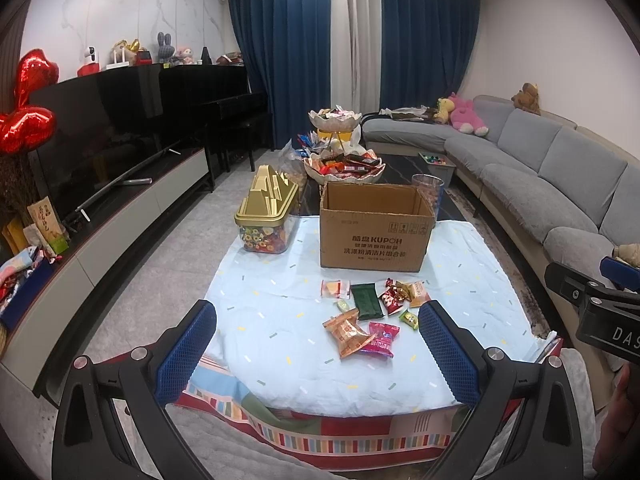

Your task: Organize snacks

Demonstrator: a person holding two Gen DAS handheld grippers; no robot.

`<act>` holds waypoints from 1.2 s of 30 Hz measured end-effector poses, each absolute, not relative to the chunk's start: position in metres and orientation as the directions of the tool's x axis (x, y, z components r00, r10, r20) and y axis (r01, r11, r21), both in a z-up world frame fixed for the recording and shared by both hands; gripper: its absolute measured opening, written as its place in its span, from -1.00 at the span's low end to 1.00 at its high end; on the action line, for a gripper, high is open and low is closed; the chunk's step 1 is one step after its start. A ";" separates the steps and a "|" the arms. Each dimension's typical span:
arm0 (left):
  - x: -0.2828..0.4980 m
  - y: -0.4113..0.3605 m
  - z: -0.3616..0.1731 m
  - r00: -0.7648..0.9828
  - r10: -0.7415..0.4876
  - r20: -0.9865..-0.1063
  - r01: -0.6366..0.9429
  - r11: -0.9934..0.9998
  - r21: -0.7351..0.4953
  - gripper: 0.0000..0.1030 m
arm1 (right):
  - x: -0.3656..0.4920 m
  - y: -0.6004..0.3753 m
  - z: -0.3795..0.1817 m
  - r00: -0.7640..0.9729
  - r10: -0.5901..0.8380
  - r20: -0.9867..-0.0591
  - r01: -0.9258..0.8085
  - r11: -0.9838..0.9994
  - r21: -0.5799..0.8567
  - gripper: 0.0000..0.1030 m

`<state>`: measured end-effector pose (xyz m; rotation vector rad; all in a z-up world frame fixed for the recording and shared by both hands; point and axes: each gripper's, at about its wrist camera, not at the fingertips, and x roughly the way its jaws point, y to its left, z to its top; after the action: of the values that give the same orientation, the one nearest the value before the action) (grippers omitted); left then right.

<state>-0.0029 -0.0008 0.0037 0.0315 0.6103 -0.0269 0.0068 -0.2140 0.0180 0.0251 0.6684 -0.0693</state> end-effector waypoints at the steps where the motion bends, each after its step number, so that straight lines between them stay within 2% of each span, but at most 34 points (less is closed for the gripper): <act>1: -0.003 -0.001 0.004 0.819 -0.016 -0.573 0.034 0.999 0.021 1.00 | 0.007 -0.214 0.018 0.783 -0.056 -0.620 0.072 0.997 0.001 0.99; 36: -0.004 -0.003 0.005 0.819 -0.015 -0.573 0.033 0.999 0.022 1.00 | 0.006 -0.214 0.017 0.788 -0.057 -0.613 0.073 0.997 0.001 0.99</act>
<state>-0.0041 -0.0028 0.0048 0.0310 0.6099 -0.0254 0.0058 -0.2144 0.0172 0.0254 0.6600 -0.0702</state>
